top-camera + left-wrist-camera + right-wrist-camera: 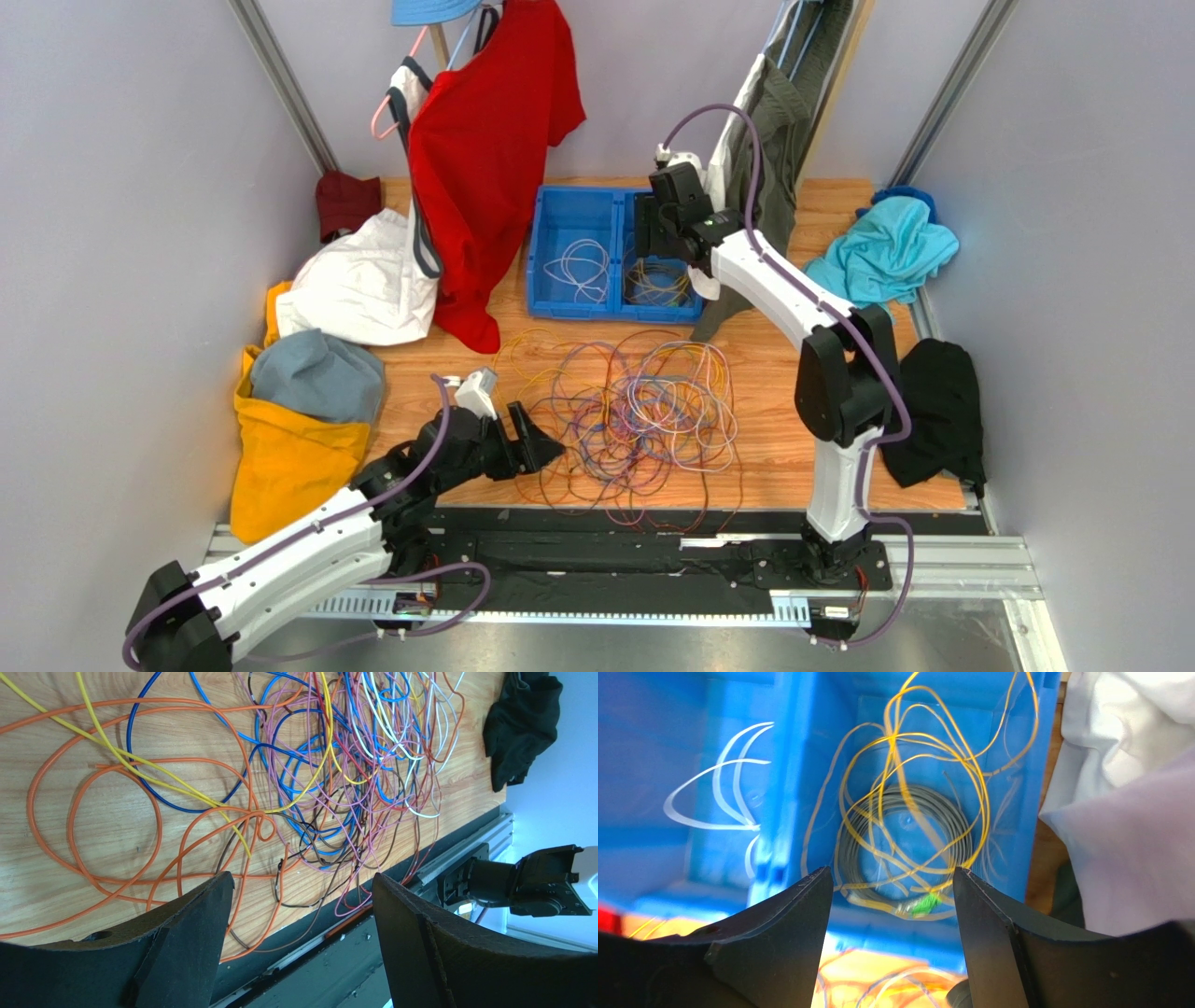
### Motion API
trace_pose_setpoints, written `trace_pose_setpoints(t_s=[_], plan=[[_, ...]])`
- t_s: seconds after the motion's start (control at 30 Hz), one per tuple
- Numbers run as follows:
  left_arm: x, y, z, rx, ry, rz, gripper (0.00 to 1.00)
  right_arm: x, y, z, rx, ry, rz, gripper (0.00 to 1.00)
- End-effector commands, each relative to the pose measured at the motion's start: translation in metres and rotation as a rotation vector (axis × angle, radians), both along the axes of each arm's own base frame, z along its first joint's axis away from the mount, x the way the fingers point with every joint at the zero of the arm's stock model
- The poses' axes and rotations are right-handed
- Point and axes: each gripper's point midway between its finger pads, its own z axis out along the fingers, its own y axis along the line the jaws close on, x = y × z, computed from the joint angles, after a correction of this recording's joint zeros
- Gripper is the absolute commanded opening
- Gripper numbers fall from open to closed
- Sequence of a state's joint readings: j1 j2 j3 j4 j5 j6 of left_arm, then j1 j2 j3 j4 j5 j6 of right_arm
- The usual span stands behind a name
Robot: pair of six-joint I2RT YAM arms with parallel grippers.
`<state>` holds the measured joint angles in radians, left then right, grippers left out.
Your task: Untangle the cables
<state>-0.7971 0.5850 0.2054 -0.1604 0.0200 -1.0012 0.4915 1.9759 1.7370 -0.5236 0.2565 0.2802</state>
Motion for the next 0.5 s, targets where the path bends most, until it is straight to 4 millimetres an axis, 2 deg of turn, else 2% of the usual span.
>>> trace_pose_setpoints(t_s=[0.0,0.07,0.1,0.17,0.2,0.27,0.3,0.33,0.37,0.4,0.43,0.47], plan=[[0.004,-0.004,0.018,-0.03,-0.031,0.001,0.81,-0.029,0.006,0.06,0.033,-0.109,0.028,0.68],[0.004,-0.004,0.018,-0.027,-0.028,0.001,0.81,-0.037,0.007,0.07,0.022,-0.151,0.034,0.68],[0.004,-0.004,0.019,-0.028,-0.03,0.002,0.81,-0.041,0.006,0.087,0.03,-0.198,0.038,0.68],[0.005,-0.004,0.019,-0.026,-0.032,0.004,0.81,-0.051,0.01,0.091,0.036,-0.219,0.055,0.68],[0.006,-0.003,0.02,-0.025,-0.036,0.009,0.81,-0.059,0.01,0.104,0.054,-0.241,0.06,0.68],[0.007,-0.004,0.021,-0.027,-0.041,0.011,0.81,-0.075,0.016,0.101,0.067,-0.23,0.078,0.68],[0.008,-0.004,0.021,-0.026,-0.043,0.012,0.81,-0.089,0.022,0.112,0.092,-0.253,0.104,0.68],[0.009,-0.005,0.023,-0.032,-0.048,0.011,0.81,-0.099,0.023,0.109,0.106,-0.247,0.11,0.67],[0.009,-0.006,0.023,-0.031,-0.048,0.01,0.81,-0.112,0.022,0.09,0.088,-0.22,0.113,0.66],[0.01,-0.007,0.023,-0.029,-0.047,0.01,0.81,-0.131,0.026,0.094,0.107,-0.236,0.133,0.66],[0.012,-0.008,0.024,-0.034,-0.053,0.011,0.8,-0.141,0.025,0.088,0.123,-0.23,0.127,0.66],[0.012,-0.009,0.022,-0.024,-0.044,0.009,0.81,-0.156,0.019,0.058,0.099,-0.197,0.121,0.66]])
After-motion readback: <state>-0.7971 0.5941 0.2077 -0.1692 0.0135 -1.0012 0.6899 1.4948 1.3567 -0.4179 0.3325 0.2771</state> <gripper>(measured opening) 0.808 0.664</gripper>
